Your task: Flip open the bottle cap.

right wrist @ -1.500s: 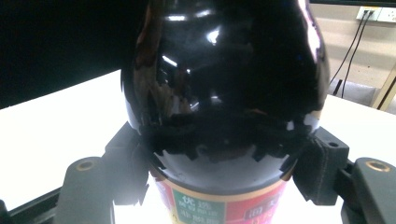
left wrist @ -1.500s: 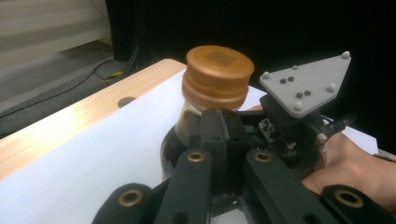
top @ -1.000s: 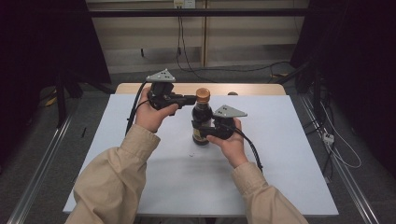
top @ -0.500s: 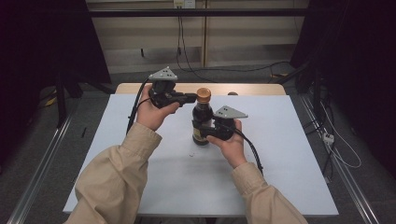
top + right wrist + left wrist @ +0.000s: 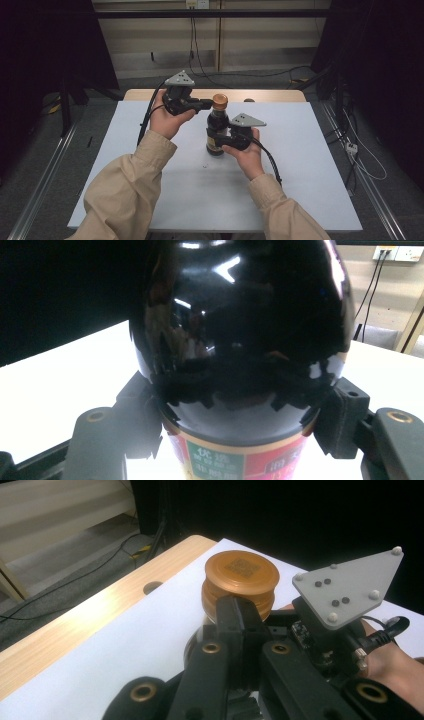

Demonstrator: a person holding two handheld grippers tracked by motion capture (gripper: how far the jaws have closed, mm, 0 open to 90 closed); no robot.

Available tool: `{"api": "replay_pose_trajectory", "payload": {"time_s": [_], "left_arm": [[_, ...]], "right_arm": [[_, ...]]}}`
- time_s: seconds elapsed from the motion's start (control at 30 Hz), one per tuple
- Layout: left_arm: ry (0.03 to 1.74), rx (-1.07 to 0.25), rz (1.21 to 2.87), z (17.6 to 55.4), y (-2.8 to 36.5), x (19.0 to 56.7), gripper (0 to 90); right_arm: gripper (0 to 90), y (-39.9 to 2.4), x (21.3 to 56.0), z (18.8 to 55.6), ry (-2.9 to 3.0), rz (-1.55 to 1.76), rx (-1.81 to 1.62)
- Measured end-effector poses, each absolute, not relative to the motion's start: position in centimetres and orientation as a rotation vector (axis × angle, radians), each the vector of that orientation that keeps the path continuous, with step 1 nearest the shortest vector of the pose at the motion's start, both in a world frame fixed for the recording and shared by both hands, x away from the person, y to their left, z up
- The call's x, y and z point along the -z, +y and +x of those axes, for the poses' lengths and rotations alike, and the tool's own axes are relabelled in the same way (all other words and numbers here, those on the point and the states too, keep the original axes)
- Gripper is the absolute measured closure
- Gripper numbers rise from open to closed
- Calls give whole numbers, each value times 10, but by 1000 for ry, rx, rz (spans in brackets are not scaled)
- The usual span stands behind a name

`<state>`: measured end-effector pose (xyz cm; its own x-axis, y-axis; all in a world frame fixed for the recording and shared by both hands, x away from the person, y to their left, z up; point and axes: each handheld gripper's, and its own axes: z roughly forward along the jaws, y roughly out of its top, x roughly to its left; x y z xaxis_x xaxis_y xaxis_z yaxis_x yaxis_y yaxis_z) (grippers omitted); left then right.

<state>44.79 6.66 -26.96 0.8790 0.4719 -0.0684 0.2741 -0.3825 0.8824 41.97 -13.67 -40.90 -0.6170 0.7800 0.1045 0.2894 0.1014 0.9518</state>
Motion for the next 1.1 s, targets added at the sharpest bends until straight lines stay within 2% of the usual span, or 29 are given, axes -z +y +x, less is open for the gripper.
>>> {"api": "replay_pose_trajectory", "payload": {"time_s": [0.2, 0.27, 0.3, 0.33, 0.5, 0.73, 1.1], "left_arm": [[548, -233, 1995, 449, 61, 267, 900], [511, -158, 1847, 448, 64, 256, 900], [491, -175, 1834, 444, 61, 245, 900], [491, -236, 1880, 441, 54, 234, 900], [490, -277, 1939, 434, 43, 207, 900], [529, -249, 1947, 439, 66, 220, 900], [529, -237, 1960, 440, 83, 235, 900]], "right_arm": [[320, -139, 409, 420, 1958, 1060, -1541], [320, -140, 409, 420, 1958, 1061, -1539], [320, -137, 409, 420, 1971, 1033, -1530], [318, -131, 408, 419, 1985, 997, -1507], [309, -105, 405, 415, 2000, 893, -1405], [310, -125, 409, 416, 1974, 984, -1486], [307, -130, 410, 417, 1967, 1010, -1516]]}}
